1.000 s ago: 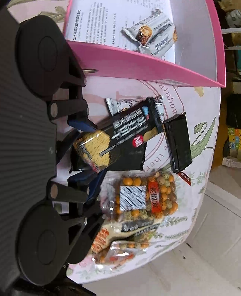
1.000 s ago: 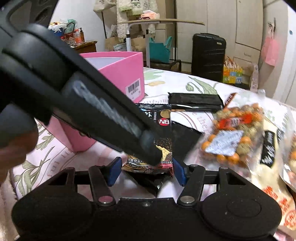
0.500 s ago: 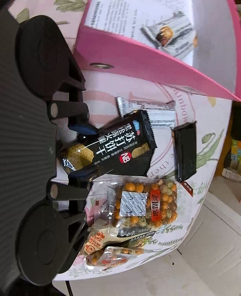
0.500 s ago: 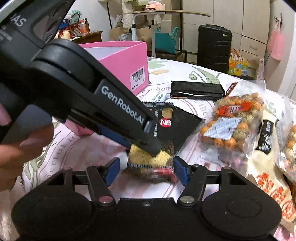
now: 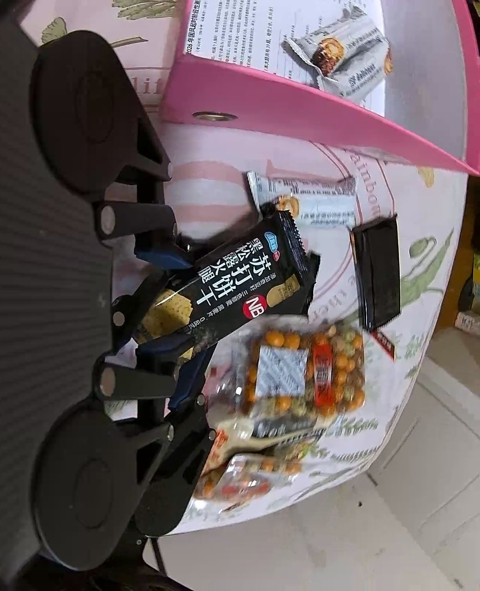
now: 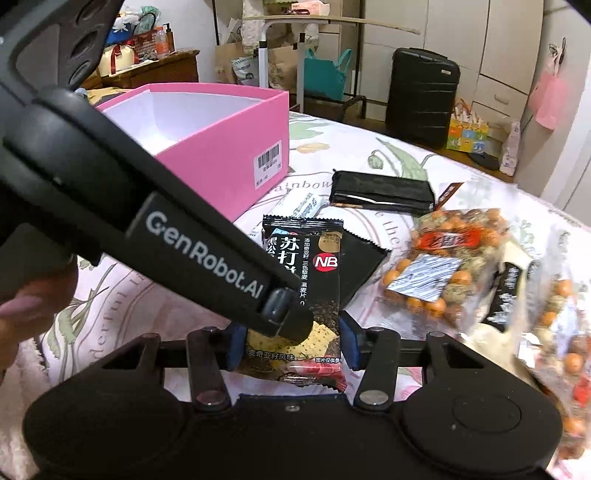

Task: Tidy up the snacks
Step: 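Grasp the black NB soda cracker pack with the right gripper, then carry the cracker pack into the pink box and release it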

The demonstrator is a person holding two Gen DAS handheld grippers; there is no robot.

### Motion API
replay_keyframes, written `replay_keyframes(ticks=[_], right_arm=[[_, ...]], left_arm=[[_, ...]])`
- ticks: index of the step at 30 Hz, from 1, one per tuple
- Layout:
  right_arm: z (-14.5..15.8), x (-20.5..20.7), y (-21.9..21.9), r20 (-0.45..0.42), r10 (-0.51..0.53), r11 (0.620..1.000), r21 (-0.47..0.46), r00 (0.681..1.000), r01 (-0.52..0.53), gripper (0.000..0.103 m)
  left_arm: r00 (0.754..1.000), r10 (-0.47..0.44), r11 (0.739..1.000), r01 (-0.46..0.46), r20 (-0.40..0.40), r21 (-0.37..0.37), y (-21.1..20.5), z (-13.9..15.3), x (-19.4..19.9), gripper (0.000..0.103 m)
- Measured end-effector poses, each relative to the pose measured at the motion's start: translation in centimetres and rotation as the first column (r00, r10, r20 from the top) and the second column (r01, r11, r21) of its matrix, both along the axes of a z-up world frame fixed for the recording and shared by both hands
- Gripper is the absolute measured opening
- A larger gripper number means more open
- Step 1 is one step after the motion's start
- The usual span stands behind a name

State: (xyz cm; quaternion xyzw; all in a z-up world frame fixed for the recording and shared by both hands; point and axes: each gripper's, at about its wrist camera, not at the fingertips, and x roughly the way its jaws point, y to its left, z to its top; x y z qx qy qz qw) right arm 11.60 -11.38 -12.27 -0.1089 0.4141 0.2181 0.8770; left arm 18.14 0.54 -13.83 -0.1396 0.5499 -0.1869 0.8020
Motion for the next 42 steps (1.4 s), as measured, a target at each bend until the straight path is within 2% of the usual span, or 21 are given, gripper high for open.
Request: replay_keyframes(ticks=[5, 11, 23, 27, 29, 34, 37, 42], right_arm=[[2.2, -1.1, -0.2, 0.006, 0.014, 1.0, 0.012, 1.0, -0.014, 0.055], [4.9, -0.6, -1.3, -0.008, 0.017, 0.992, 0.129, 1.0, -0.016, 0.055], [10.2, -1.4, 2.2, 0.016, 0.106, 0.99, 0.092, 0.994, -0.107, 0.055], [11.5, -1.0, 4.2, 0.054, 0.175, 0.982, 0.061, 0.983, -0.178, 0.055], [11.5, -0.4, 5.4, 0.094, 0.241, 0.968, 0.052, 0.966, -0.246, 0.055], [10.5, 2.0, 9.0, 0.135, 0.368, 0.927, 0.031, 0.92, -0.375, 0.055], [9.4, 4.0, 11.5, 0.159, 0.461, 0.885, -0.003, 0.873, -0.466, 0.055], [6.9, 9.2, 14.8, 0.064, 0.489, 0.869, 0.049, 0.87, -0.492, 0.055]], left_arm=[[0.999, -0.033, 0.999, 0.034, 0.016, -0.012, 0.1, 2.5, -1.2, 0.038], [0.998, -0.029, 0.999, 0.031, 0.058, -0.035, 1.3, 5.8, -2.8, 0.038], [0.993, -0.014, 1.0, 0.016, 0.119, -0.017, 4.3, 11.5, -5.3, 0.04], [0.988, 0.022, 1.0, -0.02, 0.15, -0.014, 6.0, 13.2, -5.6, 0.04], [0.984, 0.043, 0.999, -0.043, 0.172, -0.003, 7.1, 13.8, -5.8, 0.04], [0.976, 0.13, 0.991, -0.133, 0.173, 0.007, 10.8, 13.4, -4.7, 0.041], [0.97, 0.187, 0.981, -0.193, 0.156, 0.025, 12.9, 12.1, -3.1, 0.042], [0.947, 0.305, 0.951, -0.309, 0.1, 0.021, 16.6, 8.4, 0.4, 0.043]])
